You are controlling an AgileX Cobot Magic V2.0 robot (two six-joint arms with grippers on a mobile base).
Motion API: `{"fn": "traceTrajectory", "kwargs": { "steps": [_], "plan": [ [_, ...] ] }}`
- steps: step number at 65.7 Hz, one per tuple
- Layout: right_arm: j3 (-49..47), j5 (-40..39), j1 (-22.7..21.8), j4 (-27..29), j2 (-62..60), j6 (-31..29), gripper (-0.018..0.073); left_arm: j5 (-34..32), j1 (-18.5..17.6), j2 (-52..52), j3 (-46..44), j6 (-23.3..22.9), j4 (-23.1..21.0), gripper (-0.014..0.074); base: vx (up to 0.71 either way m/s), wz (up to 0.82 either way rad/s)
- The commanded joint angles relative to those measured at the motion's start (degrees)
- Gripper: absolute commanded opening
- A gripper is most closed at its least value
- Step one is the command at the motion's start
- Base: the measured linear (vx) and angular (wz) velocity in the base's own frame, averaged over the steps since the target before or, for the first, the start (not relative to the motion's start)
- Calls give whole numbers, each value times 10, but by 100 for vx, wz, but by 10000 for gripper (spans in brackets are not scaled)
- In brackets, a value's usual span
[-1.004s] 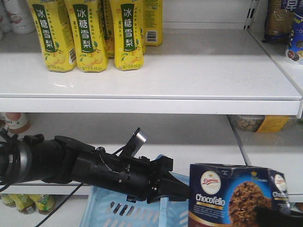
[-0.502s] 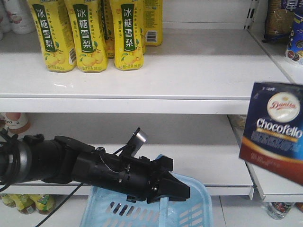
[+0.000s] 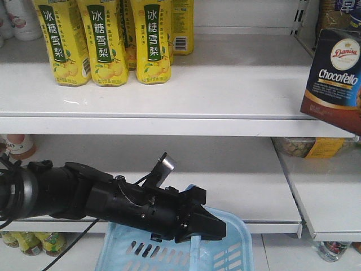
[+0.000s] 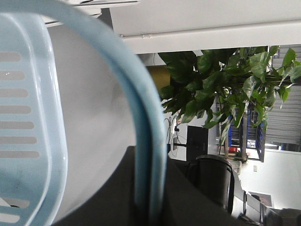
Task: Left arm holds basket, right arm returns cookies
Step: 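Place the Chocofello box on the upper shelf beside the yellow bottles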
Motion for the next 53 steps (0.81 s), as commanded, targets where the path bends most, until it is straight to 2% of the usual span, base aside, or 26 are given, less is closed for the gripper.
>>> {"fn": "traceTrajectory", "kwargs": {
  "steps": [1, 11, 18, 36, 44, 53],
  "plan": [
    [-19, -62, 0, -139, 39, 103, 187, 26, 0, -26, -13, 9, -27, -6, 0, 0],
    [-22, -60, 0, -302, 101, 284, 188, 26, 0, -26, -13, 9, -27, -6, 0, 0],
    [-39, -61, 0, -352, 145, 356, 189, 26, 0, -26, -13, 9, -27, -6, 0, 0],
    [-98, -47, -10, -380, 256, 366, 194, 26, 0, -26, -13, 9, -27, -6, 0, 0],
    [-110, -61, -54, -381, 294, 371, 193, 26, 0, -26, -13, 9, -27, -6, 0, 0],
    [-109, -132, -117, -380, 325, 390, 193, 26, 0, -26, -13, 9, -27, -6, 0, 0]
  ]
}}
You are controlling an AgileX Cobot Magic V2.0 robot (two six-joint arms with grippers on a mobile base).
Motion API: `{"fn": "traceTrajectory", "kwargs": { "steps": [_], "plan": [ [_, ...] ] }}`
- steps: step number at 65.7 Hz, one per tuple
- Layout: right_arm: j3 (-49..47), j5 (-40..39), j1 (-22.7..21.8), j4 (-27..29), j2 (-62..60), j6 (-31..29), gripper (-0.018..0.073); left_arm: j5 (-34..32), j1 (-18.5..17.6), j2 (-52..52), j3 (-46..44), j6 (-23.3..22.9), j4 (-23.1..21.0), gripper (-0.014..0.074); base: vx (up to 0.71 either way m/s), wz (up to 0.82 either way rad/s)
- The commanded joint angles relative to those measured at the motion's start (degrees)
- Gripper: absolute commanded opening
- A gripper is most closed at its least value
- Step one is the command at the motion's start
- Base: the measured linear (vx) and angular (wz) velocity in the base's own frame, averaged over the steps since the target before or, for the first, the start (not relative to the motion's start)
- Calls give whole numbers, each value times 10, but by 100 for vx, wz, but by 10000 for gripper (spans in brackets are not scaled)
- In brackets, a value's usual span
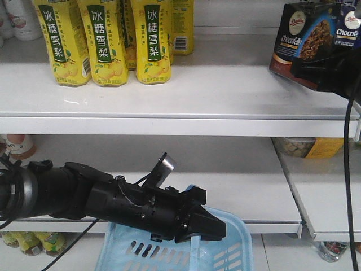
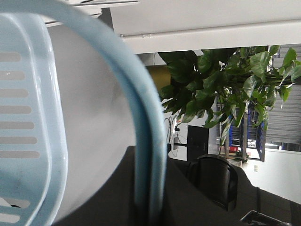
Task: Left arm holds basket, right arm returns cookies
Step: 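Place the Chocofello box on the upper shelf beside the yellow bottles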
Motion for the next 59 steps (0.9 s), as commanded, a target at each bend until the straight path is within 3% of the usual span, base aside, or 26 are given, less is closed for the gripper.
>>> {"fn": "traceTrajectory", "kwargs": {
  "steps": [1, 9, 21, 34, 59],
  "plan": [
    [-17, -48, -40, -19, 12, 8, 193, 26, 0, -26, -13, 9, -28, -6, 0, 0],
    [-17, -125, -67, -17, 33, 9, 195, 26, 0, -26, -13, 9, -28, -6, 0, 0],
    [-17, -177, -66, -21, 57, 8, 198, 26, 0, -26, -13, 9, -28, -6, 0, 0],
    [-17, -186, -66, -21, 79, 9, 221, 26, 0, -26, -13, 9, -28, -6, 0, 0],
    [-17, -217, -66, -20, 80, 20, 407, 26, 0, -26, -13, 9, -28, -6, 0, 0]
  ]
}}
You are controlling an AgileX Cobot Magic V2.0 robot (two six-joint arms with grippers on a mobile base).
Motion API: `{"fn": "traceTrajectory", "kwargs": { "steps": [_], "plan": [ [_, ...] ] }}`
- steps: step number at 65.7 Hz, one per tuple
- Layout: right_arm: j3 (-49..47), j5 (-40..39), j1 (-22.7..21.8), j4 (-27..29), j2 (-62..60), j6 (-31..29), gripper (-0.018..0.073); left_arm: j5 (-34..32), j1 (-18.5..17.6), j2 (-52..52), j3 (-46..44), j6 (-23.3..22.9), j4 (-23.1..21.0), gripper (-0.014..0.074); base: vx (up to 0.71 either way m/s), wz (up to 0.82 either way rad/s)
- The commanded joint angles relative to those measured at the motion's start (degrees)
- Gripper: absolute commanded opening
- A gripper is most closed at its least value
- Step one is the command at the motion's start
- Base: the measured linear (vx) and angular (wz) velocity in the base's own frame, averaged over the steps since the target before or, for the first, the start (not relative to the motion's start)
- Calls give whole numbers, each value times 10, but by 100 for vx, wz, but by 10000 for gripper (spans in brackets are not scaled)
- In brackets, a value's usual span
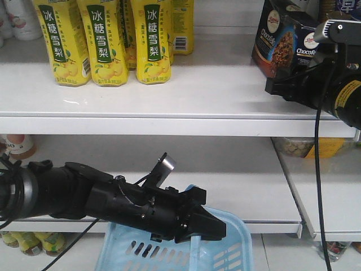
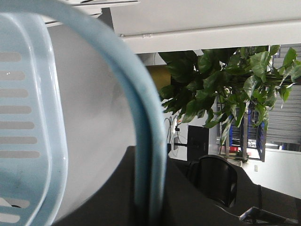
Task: Left arm holds basket, right arm returns cookies
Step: 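Place the Chocofello box on the upper shelf beside the yellow bottles, then open the right gripper and withdraw it from the box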
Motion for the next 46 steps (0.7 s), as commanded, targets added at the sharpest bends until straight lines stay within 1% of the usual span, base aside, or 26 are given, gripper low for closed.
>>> {"fn": "traceTrajectory", "kwargs": {
  "steps": [1, 10, 30, 37, 46],
  "plan": [
    [-14, -19, 0, 0, -14, 8, 412, 27, 0, -26, -13, 9, -28, -6, 0, 0],
    [-14, -19, 0, 0, -26, 17, 423, 27, 0, -26, -13, 9, -28, -6, 0, 0],
    [-13, -6, 0, -1, -83, 17, 423, 27, 0, -26, -13, 9, -28, -6, 0, 0],
    [-11, -14, 0, 0, -112, 20, 423, 27, 0, -26, -13, 9, -28, -6, 0, 0],
    [2, -34, 0, 2, -161, 39, 423, 27, 0, -26, -13, 9, -28, -6, 0, 0]
  ]
}}
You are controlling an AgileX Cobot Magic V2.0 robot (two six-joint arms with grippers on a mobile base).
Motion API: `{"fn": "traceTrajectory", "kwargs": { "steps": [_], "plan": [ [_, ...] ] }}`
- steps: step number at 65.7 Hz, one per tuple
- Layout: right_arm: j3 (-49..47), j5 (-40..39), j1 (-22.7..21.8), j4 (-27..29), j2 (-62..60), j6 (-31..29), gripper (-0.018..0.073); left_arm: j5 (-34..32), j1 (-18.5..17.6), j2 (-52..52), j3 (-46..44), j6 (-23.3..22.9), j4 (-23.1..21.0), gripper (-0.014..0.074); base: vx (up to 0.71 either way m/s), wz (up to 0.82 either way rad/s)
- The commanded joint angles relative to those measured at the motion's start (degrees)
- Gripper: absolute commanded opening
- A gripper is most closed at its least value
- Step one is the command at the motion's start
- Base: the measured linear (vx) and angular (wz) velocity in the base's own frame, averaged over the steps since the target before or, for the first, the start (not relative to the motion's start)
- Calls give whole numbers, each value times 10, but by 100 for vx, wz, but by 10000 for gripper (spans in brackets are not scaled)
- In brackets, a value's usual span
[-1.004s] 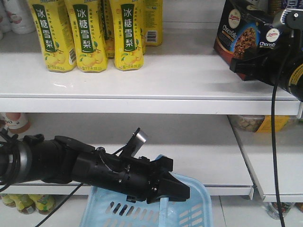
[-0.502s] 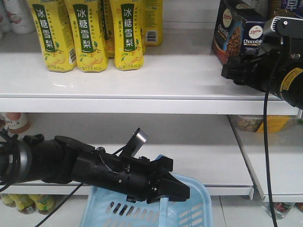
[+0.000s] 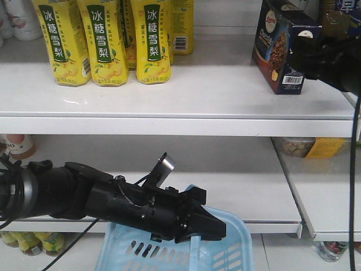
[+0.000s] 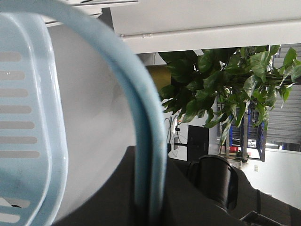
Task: Left arm holds basket, right arm returns cookies
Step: 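Open the right gripper and withdraw it from the box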
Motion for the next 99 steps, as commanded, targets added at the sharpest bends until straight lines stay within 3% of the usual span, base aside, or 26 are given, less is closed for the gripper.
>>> {"fn": "traceTrajectory", "kwargs": {
  "steps": [1, 13, 28, 49, 74, 99],
  "plan": [
    [-5, -24, 0, -1, -48, 15, 423, 27, 0, -26, -13, 9, -29, -6, 0, 0],
    [49, -49, 0, -8, -133, 18, 421, 27, 0, -26, -13, 9, -29, -6, 0, 0],
    [113, -44, 0, -81, -255, 18, 421, 27, 0, -26, -13, 9, -29, -6, 0, 0],
    [266, -26, 0, -120, -419, 17, 421, 27, 0, -26, -13, 9, -29, -6, 0, 0],
    [443, -41, 0, -120, -599, 41, 421, 27, 0, -26, -13, 9, -29, -6, 0, 0],
    [515, -36, 0, -109, -617, 71, 405, 27, 0, -26, -13, 9, -29, -6, 0, 0]
  ]
}}
